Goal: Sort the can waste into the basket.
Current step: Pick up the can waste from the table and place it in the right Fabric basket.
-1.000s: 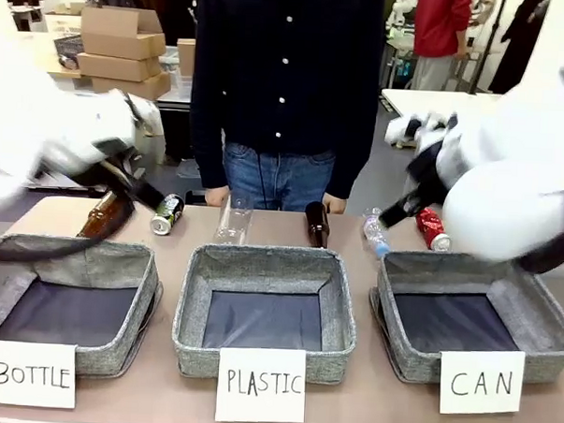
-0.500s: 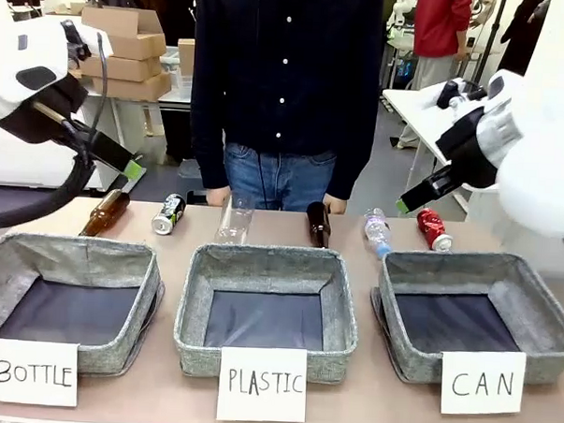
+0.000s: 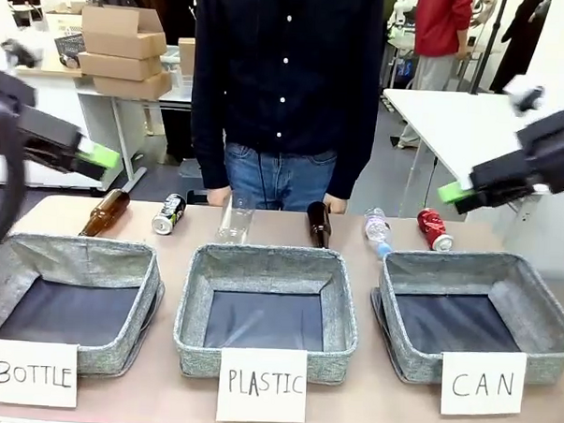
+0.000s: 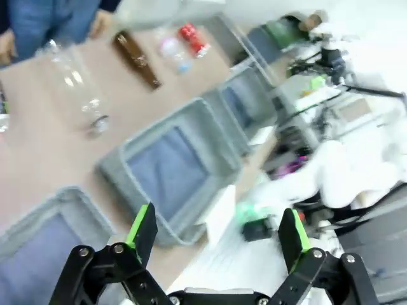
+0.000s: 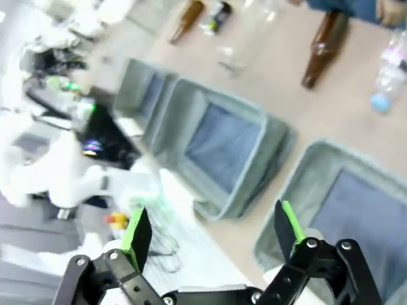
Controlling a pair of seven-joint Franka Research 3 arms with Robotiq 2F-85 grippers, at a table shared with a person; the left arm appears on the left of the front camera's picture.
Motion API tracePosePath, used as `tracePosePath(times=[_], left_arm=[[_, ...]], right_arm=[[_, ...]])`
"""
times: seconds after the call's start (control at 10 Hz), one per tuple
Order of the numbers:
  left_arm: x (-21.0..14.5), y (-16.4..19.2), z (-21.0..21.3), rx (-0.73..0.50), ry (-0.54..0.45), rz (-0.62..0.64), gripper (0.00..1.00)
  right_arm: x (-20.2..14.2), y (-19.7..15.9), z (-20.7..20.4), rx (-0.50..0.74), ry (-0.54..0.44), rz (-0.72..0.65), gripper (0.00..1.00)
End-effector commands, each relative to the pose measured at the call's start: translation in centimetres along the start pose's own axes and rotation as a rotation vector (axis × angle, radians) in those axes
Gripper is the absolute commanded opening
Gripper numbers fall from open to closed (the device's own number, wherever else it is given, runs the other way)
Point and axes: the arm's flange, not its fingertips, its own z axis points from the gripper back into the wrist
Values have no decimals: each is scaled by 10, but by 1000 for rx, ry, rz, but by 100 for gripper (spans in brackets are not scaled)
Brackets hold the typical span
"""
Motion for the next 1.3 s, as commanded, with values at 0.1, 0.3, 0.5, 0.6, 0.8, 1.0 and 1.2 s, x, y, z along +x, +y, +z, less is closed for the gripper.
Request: tracePosePath(times=[0.1,0.3,0.5,0.6,0.8,1.0,1.2], left_arm=[[-7,32,19,-222,-208,322,100],[-14,26,33,-215,-146,222,100],[-14,26,33,-215,-146,222,100],[-14,26,33,-215,-146,222,100],[-14,26,33,-215,-146,222,100],[-14,26,33,-215,-146,222,100],[-14,26,33,-215,-146,222,100]], right_arm=[[-24,-43,34,210,-286,-344,100],[-22,-39,45,190,-150,-244,100],[-22,-39,45,190,-150,-244,100],[-22,-39,45,190,-150,-244,100],[-22,-39,45,190,-150,-244,100],[-22,-39,45,190,-150,-244,100],[-22,-39,45,190,-150,-244,100]])
